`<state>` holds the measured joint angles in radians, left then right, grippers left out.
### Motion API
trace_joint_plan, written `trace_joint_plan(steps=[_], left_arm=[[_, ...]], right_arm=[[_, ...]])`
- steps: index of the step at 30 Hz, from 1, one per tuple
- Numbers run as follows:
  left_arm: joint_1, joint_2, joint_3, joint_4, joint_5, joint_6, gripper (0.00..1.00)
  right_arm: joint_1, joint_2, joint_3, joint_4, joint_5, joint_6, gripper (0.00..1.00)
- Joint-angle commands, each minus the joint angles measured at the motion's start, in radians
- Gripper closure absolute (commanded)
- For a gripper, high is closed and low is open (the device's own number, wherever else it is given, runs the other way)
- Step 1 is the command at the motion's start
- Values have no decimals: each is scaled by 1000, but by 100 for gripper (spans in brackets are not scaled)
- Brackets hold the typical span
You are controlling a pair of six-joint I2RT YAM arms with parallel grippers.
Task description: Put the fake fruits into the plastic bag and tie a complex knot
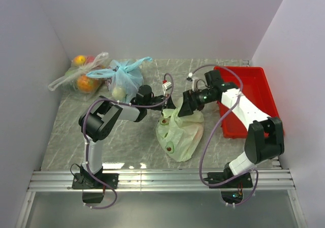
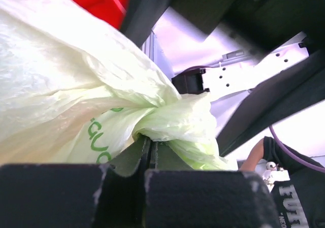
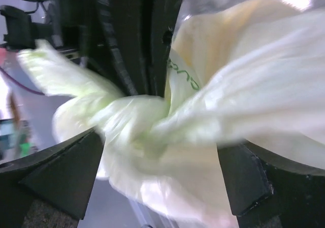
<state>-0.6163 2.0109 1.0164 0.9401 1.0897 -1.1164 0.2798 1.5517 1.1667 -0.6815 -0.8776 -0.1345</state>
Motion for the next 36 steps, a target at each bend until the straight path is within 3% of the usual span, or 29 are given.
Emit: trace_joint_plan(steps=[1,6,7,10,13,15,19,22,26,36], left_arm=[[3,-51,10,-21,1,70,100],[3,-54,8,-27,-2,78,100],[1,-55,10,-34,-2,85,100],[1,-57,8,-37,-2,90,99],[0,-55,16,-49,-1,99,100],[0,-55,21,-55,-2,104,100],[1,-49,24,-63,-2,112,100],[-2,-46,19,-61,-8,115,100],[-11,-32,17,-3,-5,87,100],[-34,38,25,280,-7,-132,100]], right_arm=[[-39,-42,146,-190,45,-183,3],[-114,-27,226,-242,-14,-163,8],[-137,-28,231,-234,-21,-151,14],[-156,-28,180,-144,35,-80,51],[-148,-6,133,-125,87,-82,64],[-120,14,116,-162,92,-121,63],[-102,24,73,-188,8,-151,33],[-73,18,53,-181,-12,-142,25],[-21,27,42,-98,-20,-71,18],[67,99,54,65,-101,127,16]])
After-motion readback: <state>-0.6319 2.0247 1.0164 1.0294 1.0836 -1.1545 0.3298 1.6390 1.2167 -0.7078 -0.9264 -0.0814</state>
